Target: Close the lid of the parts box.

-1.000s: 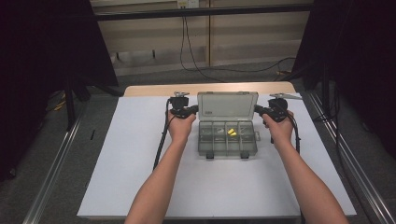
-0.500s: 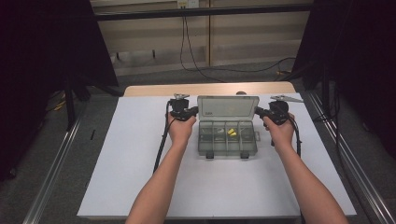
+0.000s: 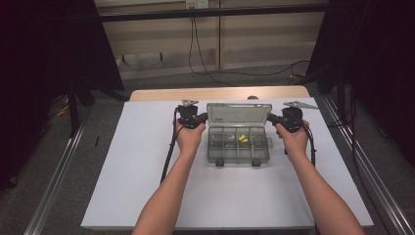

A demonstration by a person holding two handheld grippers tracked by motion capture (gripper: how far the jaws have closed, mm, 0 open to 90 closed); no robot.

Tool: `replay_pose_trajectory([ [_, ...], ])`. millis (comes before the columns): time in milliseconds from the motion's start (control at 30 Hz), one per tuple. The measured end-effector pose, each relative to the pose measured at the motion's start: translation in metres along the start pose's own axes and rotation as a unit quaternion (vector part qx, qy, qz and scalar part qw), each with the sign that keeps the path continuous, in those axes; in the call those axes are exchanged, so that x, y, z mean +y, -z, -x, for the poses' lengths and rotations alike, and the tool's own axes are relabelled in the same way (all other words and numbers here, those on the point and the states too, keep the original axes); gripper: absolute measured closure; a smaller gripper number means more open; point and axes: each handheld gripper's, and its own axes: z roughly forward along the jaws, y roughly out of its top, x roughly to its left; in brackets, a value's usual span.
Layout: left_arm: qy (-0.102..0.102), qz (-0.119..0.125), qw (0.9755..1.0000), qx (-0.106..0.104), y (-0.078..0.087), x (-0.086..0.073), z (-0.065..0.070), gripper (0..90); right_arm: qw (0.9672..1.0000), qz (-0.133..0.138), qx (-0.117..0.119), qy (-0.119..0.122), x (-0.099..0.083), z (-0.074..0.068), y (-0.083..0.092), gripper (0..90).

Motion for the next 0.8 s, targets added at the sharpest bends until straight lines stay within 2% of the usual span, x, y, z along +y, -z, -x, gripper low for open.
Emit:
replay_pose_trajectory([
  [800,-0.002,0.002,1.0000,0.002,0.0035,-0.0043,0.0022,90.0,0.9999,0.005,-0.011,0.002,-0.0055,-0.0047,0.0051,90.0],
])
